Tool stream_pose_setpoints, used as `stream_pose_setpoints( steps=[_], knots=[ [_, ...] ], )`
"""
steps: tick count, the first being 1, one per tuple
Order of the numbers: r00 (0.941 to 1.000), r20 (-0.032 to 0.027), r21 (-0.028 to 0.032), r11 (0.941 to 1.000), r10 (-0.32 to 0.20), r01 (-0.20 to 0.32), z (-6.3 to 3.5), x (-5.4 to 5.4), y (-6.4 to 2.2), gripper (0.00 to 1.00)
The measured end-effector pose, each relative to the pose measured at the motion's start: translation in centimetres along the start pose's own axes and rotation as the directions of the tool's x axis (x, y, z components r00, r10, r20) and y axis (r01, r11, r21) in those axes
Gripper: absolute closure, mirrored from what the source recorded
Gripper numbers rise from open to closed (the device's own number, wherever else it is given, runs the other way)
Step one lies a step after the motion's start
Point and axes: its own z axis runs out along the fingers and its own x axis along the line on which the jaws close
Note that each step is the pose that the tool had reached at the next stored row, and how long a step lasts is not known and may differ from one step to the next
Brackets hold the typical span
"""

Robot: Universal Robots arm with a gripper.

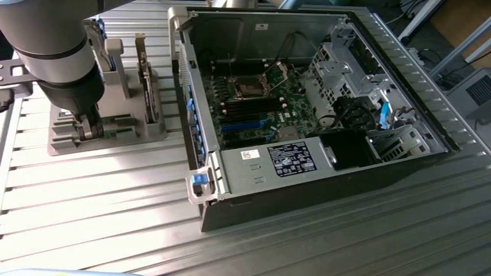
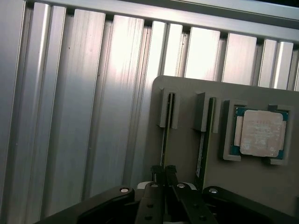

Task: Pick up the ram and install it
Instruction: 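Pick up the ram and move it above insertion slot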

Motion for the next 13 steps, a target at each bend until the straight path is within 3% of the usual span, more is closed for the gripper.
stream_pose_setpoints(
  steps=[4,13],
  knots=[
    [1.0000,0.0001,0.0002,1.0000,0.000,0.000,-0.18,0.0,0.01,0.87],
    [1.0000,0.0000,0.0000,1.0000,0.000,0.000,-2.46,-0.1,0.10,0.87]
  ],
)
